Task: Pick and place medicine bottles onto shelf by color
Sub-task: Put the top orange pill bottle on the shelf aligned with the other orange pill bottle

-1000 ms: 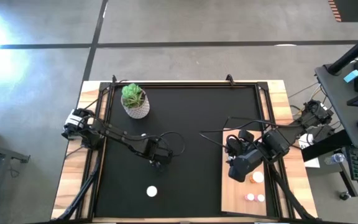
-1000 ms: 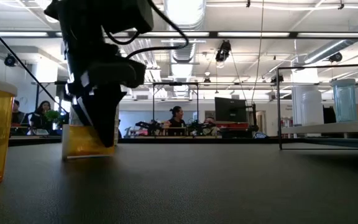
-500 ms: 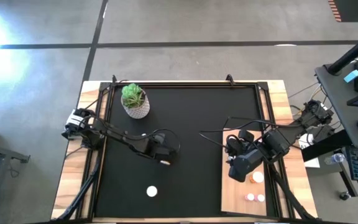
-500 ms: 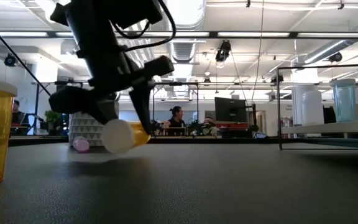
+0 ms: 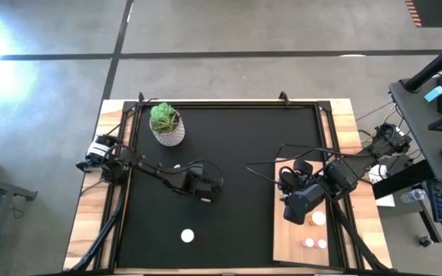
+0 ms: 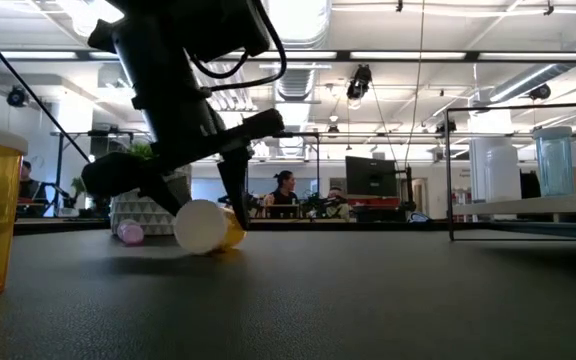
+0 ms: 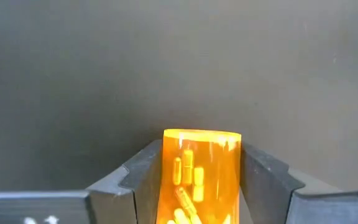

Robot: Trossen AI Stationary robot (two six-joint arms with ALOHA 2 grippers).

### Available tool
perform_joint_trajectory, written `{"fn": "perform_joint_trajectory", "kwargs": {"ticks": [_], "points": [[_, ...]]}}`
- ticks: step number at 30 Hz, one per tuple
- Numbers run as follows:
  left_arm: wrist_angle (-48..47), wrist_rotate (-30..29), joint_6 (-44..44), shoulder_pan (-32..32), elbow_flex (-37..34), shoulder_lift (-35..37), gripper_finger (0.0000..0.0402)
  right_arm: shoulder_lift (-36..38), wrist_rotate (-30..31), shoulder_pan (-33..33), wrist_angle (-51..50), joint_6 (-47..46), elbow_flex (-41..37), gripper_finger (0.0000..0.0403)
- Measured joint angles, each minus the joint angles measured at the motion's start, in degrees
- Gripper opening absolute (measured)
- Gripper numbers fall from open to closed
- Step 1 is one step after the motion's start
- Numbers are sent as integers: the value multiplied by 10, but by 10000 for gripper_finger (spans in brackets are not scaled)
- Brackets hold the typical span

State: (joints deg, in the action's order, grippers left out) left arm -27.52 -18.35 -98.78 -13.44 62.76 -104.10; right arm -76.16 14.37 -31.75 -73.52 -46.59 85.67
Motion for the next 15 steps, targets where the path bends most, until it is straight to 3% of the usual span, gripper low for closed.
{"fn": "perform_joint_trajectory", "kwargs": {"ticks": [6,15], "points": [[-1,16,91,10,-1,26,166,0,-13,0,-2,9,0,185],[0,33,106,32,-2,46,167,0,-13,0,-4,5,0,185]]}}
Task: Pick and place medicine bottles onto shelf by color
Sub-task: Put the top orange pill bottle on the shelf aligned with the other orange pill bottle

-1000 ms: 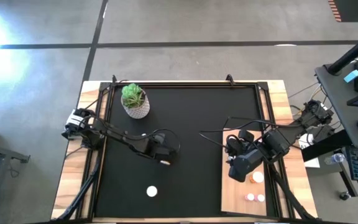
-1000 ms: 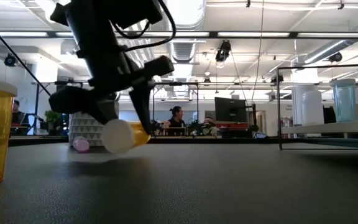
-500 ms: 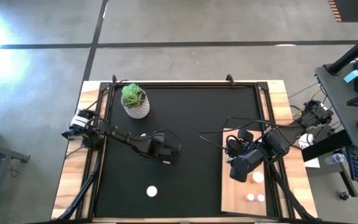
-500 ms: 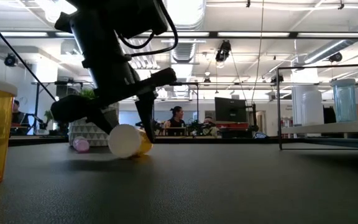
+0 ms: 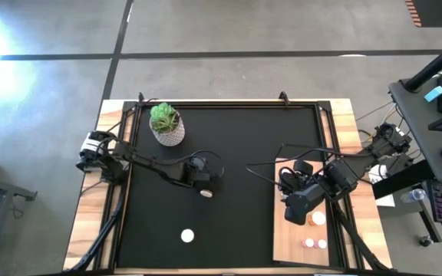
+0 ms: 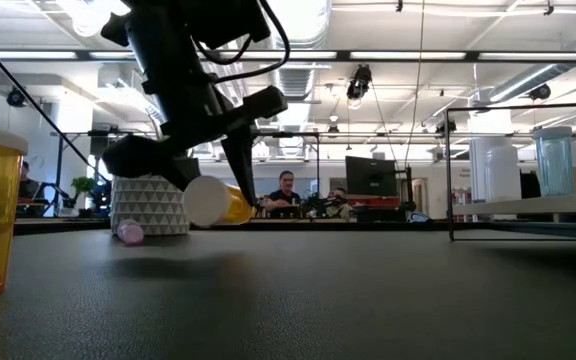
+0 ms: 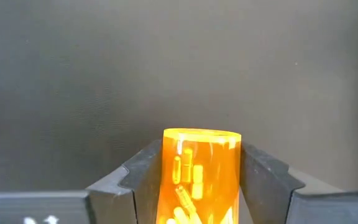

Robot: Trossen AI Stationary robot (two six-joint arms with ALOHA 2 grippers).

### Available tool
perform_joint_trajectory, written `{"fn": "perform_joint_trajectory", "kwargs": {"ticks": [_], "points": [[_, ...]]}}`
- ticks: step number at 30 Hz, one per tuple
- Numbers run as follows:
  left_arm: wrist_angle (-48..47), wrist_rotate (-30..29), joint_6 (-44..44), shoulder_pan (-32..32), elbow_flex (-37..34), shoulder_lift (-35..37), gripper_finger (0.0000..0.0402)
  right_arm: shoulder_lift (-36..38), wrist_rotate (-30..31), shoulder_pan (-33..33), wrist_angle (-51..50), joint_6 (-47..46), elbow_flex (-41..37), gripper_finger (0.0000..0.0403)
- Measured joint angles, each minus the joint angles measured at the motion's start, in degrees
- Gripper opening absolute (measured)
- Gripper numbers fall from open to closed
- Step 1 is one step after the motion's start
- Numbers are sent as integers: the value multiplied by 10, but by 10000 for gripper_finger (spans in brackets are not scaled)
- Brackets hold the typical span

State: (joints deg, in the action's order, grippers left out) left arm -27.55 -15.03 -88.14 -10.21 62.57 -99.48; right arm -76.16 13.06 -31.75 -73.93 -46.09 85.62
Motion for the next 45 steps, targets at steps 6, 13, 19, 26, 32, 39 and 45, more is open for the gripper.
{"fn": "perform_joint_trajectory", "kwargs": {"ticks": [6,13,19,26,32,39,45], "points": [[-1,-15,-85,2,-5,-8,167,0,0,0,0,-5,0,185],[-4,-130,-203,5,-14,-7,167,0,0,0,-4,-4,0,185],[-5,-156,-258,9,-31,-9,167,0,0,0,-7,-4,0,185],[-5,-157,-252,13,-41,-18,167,0,0,0,-8,-3,0,185],[-3,-131,-178,20,-41,-17,167,0,0,0,-9,1,0,185],[-4,-82,-176,35,-45,-19,217,0,1,0,-9,2,0,185],[-6,-70,-122,44,-42,-12,272,0,0,0,-10,2,0,185]]}}
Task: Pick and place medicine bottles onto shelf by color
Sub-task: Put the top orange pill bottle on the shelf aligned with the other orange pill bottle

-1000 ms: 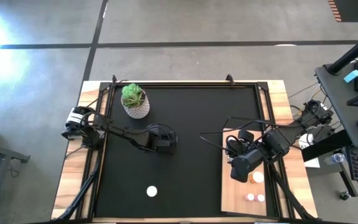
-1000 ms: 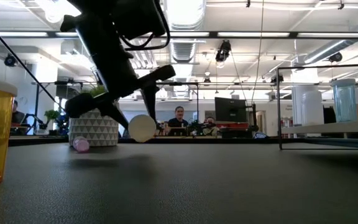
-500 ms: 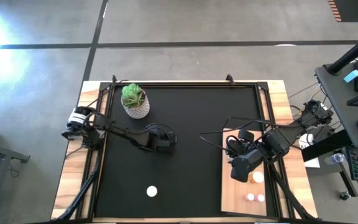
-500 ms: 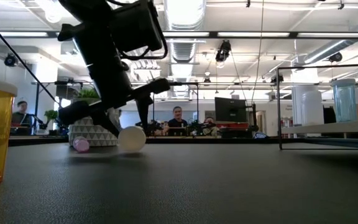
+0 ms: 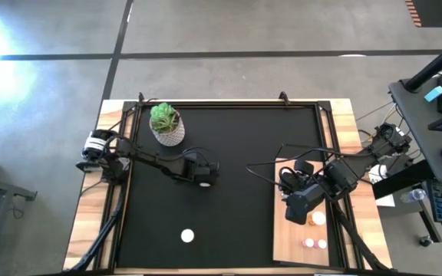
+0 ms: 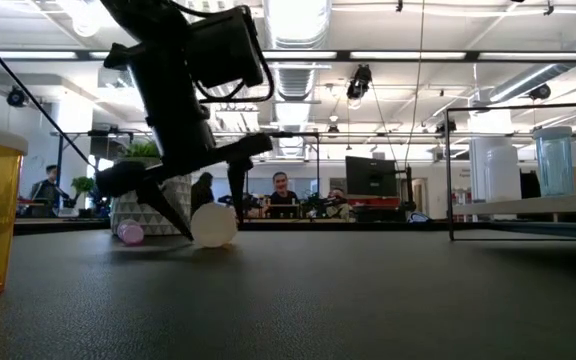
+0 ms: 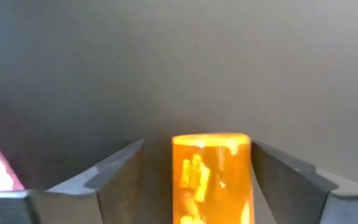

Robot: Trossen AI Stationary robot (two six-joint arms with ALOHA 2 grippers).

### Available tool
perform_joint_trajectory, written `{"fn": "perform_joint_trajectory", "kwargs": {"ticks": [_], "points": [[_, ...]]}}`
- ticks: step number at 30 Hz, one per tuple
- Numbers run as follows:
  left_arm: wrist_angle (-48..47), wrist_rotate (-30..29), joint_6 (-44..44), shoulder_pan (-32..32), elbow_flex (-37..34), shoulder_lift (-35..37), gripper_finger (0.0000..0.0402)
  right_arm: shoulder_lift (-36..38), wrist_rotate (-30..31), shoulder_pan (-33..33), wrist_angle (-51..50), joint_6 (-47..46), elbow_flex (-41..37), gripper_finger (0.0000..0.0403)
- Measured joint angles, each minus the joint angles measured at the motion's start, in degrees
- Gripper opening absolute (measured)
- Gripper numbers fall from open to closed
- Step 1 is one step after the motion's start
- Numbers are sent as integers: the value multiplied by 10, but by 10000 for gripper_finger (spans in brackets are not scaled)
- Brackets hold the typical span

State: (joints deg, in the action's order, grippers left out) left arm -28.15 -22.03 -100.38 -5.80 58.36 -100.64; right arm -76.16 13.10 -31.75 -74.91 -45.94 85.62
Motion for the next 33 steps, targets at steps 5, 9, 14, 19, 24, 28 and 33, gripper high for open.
{"fn": "perform_joint_trajectory", "kwargs": {"ticks": [5,9,14,19,24,28,33], "points": [[2,62,239,16,9,45,285,0,-9,0,-12,-1,0,185],[5,116,478,28,19,102,285,0,-12,0,-18,-1,0,185],[4,193,855,30,20,171,286,0,-12,0,-22,0,0,185],[-9,213,1238,28,14,201,286,0,-11,0,-24,-12,0,185],[-15,210,1369,40,13,164,286,0,-11,1,-24,-43,0,185],[-20,209,1459,40,12,122,286,0,-11,2,-24,-72,0,185],[-34,207,1582,40,14,88,286,0,-10,2,-24,-105,0,185]]}}
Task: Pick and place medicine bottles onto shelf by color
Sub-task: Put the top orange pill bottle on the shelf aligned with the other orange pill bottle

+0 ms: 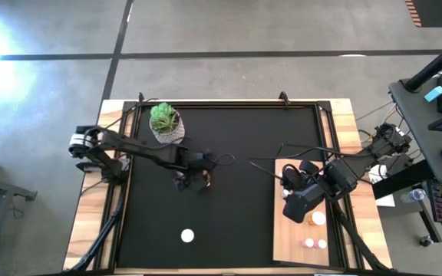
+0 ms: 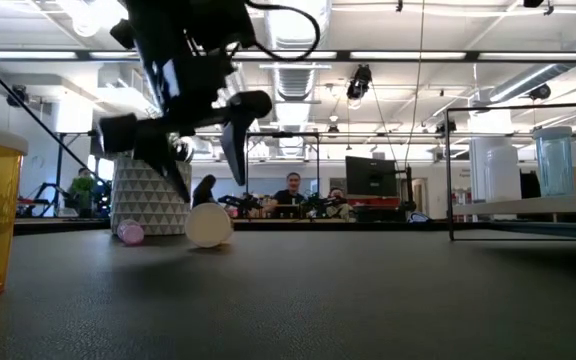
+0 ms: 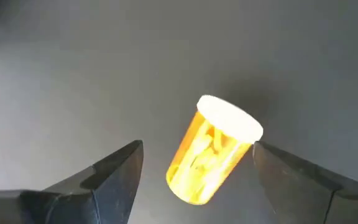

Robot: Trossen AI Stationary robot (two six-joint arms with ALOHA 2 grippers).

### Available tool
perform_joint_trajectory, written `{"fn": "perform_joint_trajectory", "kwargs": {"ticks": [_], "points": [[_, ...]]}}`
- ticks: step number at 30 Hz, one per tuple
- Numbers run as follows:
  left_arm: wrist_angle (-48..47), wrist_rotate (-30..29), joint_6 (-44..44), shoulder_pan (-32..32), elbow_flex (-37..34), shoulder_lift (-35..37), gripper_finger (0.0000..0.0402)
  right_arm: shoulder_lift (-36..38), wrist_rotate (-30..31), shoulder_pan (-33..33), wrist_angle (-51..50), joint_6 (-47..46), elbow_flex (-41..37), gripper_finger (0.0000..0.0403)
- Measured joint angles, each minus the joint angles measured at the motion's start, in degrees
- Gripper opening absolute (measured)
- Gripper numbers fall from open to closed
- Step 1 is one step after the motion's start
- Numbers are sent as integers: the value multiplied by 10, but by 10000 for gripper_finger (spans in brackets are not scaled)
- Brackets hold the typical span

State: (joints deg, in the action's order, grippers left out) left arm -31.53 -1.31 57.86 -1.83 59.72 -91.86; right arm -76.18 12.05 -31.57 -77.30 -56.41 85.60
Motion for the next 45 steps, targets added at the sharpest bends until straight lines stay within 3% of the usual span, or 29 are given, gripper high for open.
{"fn": "perform_joint_trajectory", "kwargs": {"ticks": [7,16,30,37,45], "points": [[-2,-50,115,3,-2,-40,286,0,3,0,0,-22,0,185],[26,-113,85,3,1,-85,281,0,14,0,0,-26,0,185],[25,-102,20,3,0,-85,163,0,15,0,0,-21,0,185],[35,-51,-144,4,4,-76,166,0,15,0,0,-21,0,185],[159,9,-488,4,6,-28,166,0,44,0,10,39,0,185]]}}
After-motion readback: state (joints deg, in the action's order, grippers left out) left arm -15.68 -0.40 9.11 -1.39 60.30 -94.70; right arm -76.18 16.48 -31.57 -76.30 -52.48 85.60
